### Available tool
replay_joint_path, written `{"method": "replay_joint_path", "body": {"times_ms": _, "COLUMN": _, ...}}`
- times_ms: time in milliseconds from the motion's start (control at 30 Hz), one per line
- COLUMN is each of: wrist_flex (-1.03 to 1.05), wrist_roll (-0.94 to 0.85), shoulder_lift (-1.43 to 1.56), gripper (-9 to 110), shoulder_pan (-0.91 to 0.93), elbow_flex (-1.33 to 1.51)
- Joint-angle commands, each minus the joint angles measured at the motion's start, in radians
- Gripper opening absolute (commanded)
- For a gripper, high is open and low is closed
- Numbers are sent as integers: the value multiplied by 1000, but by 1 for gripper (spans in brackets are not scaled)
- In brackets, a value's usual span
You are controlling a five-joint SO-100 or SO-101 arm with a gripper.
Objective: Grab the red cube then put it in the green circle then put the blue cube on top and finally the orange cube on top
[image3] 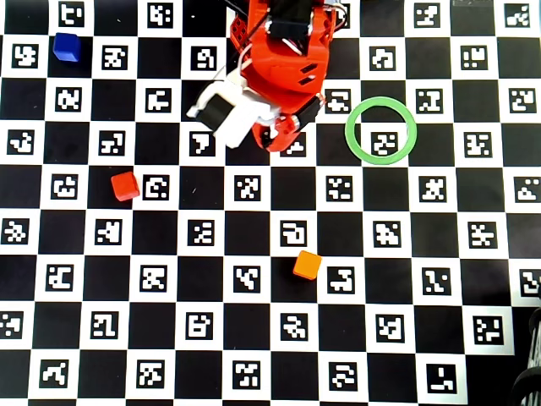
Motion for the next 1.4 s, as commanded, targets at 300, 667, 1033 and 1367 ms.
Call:
{"method": "replay_joint_path", "body": {"times_ms": 300, "wrist_flex": 195, "wrist_roll": 98, "shoulder_lift": -318, "gripper": 14, "shoulder_pan": 370, "elbow_flex": -523}}
{"method": "replay_joint_path", "body": {"times_ms": 667, "wrist_flex": 215, "wrist_roll": 69, "shoulder_lift": -618, "gripper": 33, "shoulder_pan": 537, "elbow_flex": -687}}
{"method": "replay_joint_path", "body": {"times_ms": 1033, "wrist_flex": 147, "wrist_roll": -20, "shoulder_lift": -907, "gripper": 40, "shoulder_pan": 634, "elbow_flex": -815}}
{"method": "replay_joint_path", "body": {"times_ms": 1367, "wrist_flex": -69, "wrist_roll": -26, "shoulder_lift": -1043, "gripper": 43, "shoulder_pan": 667, "elbow_flex": -747}}
